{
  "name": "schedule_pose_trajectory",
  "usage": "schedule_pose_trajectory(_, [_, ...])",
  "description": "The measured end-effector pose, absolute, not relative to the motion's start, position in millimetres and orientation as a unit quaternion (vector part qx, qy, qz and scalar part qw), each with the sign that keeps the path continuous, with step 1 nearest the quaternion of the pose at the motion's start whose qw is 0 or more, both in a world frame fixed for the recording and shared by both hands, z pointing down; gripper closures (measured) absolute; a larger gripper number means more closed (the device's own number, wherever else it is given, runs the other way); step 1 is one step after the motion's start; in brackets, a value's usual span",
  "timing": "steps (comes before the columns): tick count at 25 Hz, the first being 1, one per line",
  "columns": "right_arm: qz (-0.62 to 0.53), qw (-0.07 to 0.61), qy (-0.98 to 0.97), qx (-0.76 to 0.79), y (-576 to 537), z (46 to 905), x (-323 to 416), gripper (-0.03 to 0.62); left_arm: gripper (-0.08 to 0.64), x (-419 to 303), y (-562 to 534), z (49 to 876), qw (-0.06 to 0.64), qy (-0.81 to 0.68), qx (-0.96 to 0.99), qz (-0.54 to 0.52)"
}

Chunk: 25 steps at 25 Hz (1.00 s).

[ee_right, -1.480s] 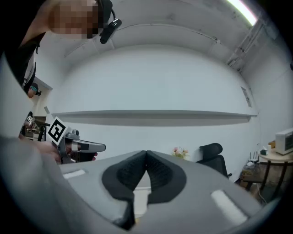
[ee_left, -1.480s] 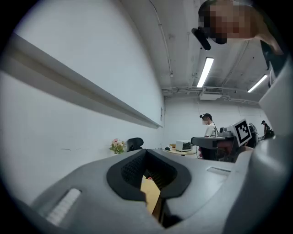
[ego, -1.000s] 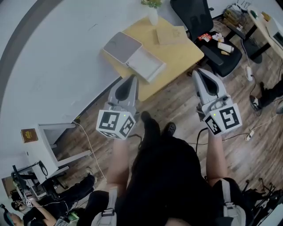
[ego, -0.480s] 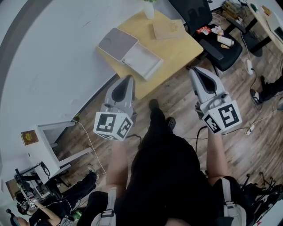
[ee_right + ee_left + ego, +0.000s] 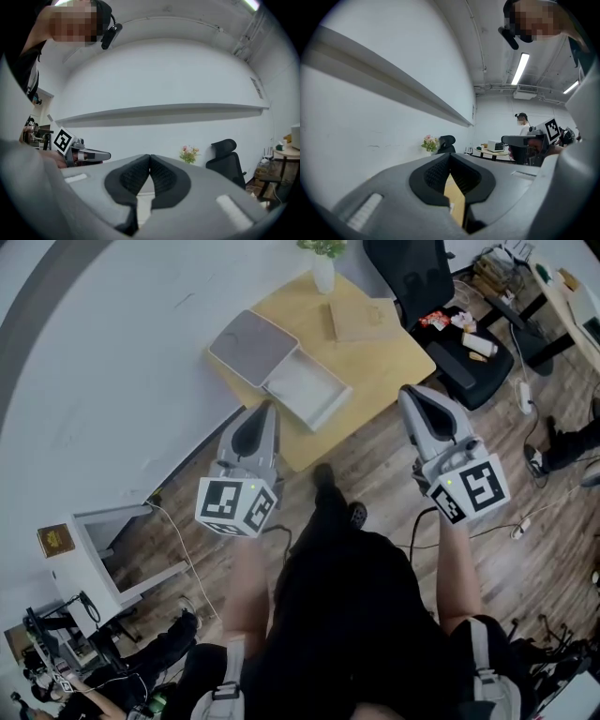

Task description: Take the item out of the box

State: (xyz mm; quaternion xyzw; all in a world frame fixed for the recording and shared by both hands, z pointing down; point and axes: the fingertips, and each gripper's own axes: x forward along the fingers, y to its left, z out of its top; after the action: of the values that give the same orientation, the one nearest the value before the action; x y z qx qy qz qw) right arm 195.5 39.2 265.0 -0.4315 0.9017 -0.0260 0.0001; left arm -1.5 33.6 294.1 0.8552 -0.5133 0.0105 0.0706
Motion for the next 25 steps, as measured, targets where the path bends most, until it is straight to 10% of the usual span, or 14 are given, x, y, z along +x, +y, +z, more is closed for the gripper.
schedule_pose_trajectory(25, [-0.021,-0.079,0.925,-0.372,-98.6,296.1,73.3,0.589,0.557,-103.0,-94.5,315.4,0.082,-0.536,0.840,0.003])
